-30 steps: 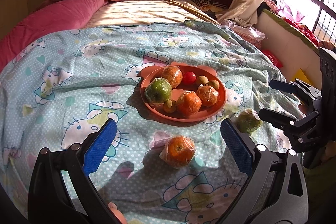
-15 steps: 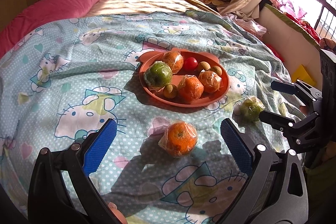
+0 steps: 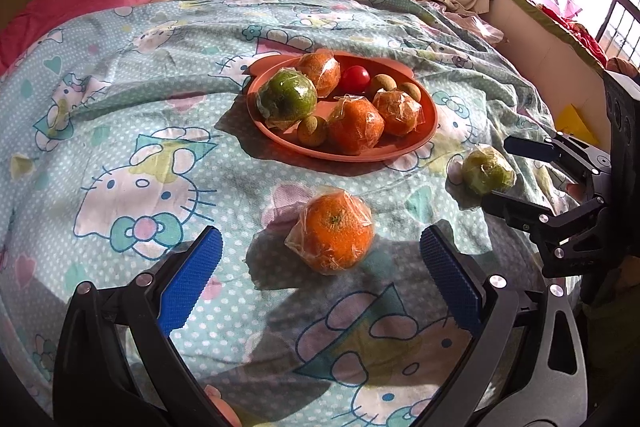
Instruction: Organize fruits
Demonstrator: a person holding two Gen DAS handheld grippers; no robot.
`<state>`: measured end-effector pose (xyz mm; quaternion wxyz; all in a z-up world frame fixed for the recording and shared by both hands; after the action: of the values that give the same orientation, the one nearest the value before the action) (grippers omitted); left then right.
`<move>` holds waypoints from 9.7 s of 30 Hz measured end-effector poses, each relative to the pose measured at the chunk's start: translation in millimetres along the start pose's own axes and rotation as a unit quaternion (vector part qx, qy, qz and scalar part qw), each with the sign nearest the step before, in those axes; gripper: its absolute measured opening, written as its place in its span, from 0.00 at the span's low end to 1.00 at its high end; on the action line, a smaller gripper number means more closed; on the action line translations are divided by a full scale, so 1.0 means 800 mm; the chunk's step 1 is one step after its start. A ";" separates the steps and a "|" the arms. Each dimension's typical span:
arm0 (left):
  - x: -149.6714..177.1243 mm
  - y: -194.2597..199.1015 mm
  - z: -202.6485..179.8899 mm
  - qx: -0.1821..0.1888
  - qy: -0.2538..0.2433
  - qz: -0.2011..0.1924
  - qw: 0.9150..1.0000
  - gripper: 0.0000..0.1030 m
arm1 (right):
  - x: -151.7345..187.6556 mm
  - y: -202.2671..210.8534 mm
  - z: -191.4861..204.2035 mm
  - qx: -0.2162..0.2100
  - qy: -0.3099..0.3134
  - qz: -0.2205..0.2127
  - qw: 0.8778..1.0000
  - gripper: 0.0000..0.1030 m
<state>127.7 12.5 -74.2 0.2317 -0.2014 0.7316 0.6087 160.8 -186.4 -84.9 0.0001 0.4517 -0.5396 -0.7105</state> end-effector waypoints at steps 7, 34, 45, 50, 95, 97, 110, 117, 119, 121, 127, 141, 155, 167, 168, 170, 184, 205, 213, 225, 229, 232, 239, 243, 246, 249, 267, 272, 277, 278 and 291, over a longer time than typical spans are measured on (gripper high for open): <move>0.001 -0.009 -0.003 0.020 -0.001 0.008 1.000 0.76 | 0.009 -0.019 -0.003 -0.014 -0.005 0.017 1.000 0.47; 0.000 -0.013 -0.003 0.054 0.002 0.007 0.998 0.36 | -0.003 -0.001 0.005 -0.065 -0.026 -0.019 0.997 0.39; -0.036 0.017 -0.001 0.059 0.014 -0.032 0.998 0.36 | -0.013 0.016 0.004 -0.073 -0.033 -0.037 0.996 0.39; -0.057 0.011 0.000 0.053 0.016 -0.033 0.998 0.36 | -0.027 0.020 0.000 -0.078 -0.038 -0.043 0.995 0.39; -0.085 -0.044 0.026 0.027 0.019 -0.021 0.999 0.34 | -0.139 -0.068 0.008 -0.131 -0.005 -0.013 0.991 0.39; -0.085 -0.044 0.026 0.027 0.019 -0.021 0.999 0.34 | -0.141 -0.073 0.011 -0.134 -0.002 -0.009 0.991 0.39; -0.086 -0.044 0.027 0.026 0.018 -0.021 0.999 0.34 | -0.143 -0.094 0.016 -0.147 -0.001 0.008 0.989 0.40; -0.086 -0.044 0.027 0.026 0.018 -0.021 0.999 0.34 | -0.147 -0.091 0.012 -0.146 -0.004 0.000 0.989 0.41; -0.086 -0.044 0.027 0.026 0.019 -0.021 0.999 0.34 | -0.146 -0.090 0.011 -0.147 -0.006 -0.001 0.989 0.41; -0.086 -0.044 0.027 0.026 0.018 -0.021 0.999 0.34 | -0.145 -0.088 0.011 -0.146 -0.005 -0.001 0.989 0.41; -0.087 -0.045 0.026 0.027 0.018 -0.021 0.999 0.34 | -0.143 -0.081 0.004 -0.144 -0.015 -0.009 0.989 0.41; -0.089 -0.041 0.026 0.024 0.021 -0.028 0.999 0.41 | -0.135 -0.059 -0.015 -0.117 -0.025 -0.022 0.993 0.54; -0.092 -0.024 0.026 0.024 0.027 -0.047 0.998 0.50 | -0.120 -0.023 -0.028 -0.085 -0.031 -0.048 0.995 0.67; -0.085 0.019 0.023 -0.003 0.026 -0.085 0.996 0.79 | -0.102 0.018 -0.005 -0.039 -0.009 -0.083 0.996 0.85; -0.082 0.023 0.023 -0.006 0.026 -0.086 0.996 0.81 | -0.099 0.023 -0.002 -0.036 -0.009 -0.087 0.996 0.88; -0.074 0.030 0.021 -0.008 0.034 -0.089 0.995 0.86 | -0.093 0.033 0.002 -0.032 -0.009 -0.097 0.995 0.90; -0.002 0.060 0.010 -0.014 0.061 -0.092 0.994 0.90 | -0.026 0.080 0.006 0.001 -0.036 -0.121 0.992 0.95; 0.047 0.056 -0.008 -0.044 0.066 -0.076 0.994 0.91 | 0.021 0.070 0.035 0.002 -0.040 -0.103 0.994 0.95; 0.047 0.054 -0.009 -0.054 0.062 -0.075 0.994 0.91 | 0.023 0.067 0.034 0.005 -0.039 -0.099 0.994 0.95; 0.045 0.055 -0.006 -0.058 0.067 -0.077 0.993 0.91 | 0.025 0.064 0.032 0.005 -0.041 -0.096 0.995 0.95; 0.045 0.056 -0.004 -0.058 0.070 -0.078 0.993 0.91 | 0.024 0.064 0.032 0.003 -0.041 -0.096 0.995 0.95; 0.045 0.058 -0.004 -0.059 0.071 -0.079 0.993 0.91 | 0.024 0.064 0.032 0.004 -0.041 -0.096 0.994 0.95; 0.045 0.059 -0.004 -0.059 0.072 -0.079 0.993 0.91 | 0.024 0.064 0.035 0.002 -0.038 -0.095 0.995 0.95; 0.045 0.059 -0.004 -0.059 0.072 -0.079 0.993 0.91 | 0.025 0.063 0.035 0.001 -0.038 -0.094 0.995 0.95; 0.045 0.059 -0.004 -0.058 0.073 -0.079 0.993 0.91 | 0.025 0.064 0.034 0.002 -0.039 -0.094 0.995 0.95; 0.045 0.059 -0.003 -0.058 0.074 -0.081 0.992 0.91 | 0.025 0.063 0.034 0.001 -0.039 -0.093 0.995 0.95; 0.045 0.057 -0.002 -0.064 0.072 -0.079 0.992 0.91 | 0.027 0.061 0.032 0.003 -0.040 -0.091 0.995 0.95; 0.045 0.057 -0.004 -0.059 0.071 -0.078 0.993 0.91 | 0.027 0.061 0.032 0.003 -0.040 -0.090 0.995 0.95; 0.044 0.055 -0.008 -0.055 0.063 -0.077 0.994 0.91 | 0.029 0.058 0.030 0.006 -0.041 -0.088 0.995 0.95; 0.043 0.055 -0.009 -0.054 0.061 -0.077 0.994 0.91 | 0.029 0.057 0.030 0.005 -0.041 -0.087 0.995 0.95; 0.026 0.056 0.040 -0.099 0.109 -0.091 0.985 0.91 | 0.034 0.045 -0.001 0.018 -0.079 -0.072 0.994 0.95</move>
<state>88.1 51.4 -55.4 0.1844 -0.3544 0.6667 0.6292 127.5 -215.3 -75.0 -0.1016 0.4313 -0.5168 -0.7325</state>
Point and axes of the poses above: each gripper's, at about its wrist camera, not at the fingertips, and y roughly against the way its jaws point, z to its left, x to its underside, the point moved 5 cm from there along -y, roughly the way its jaws point
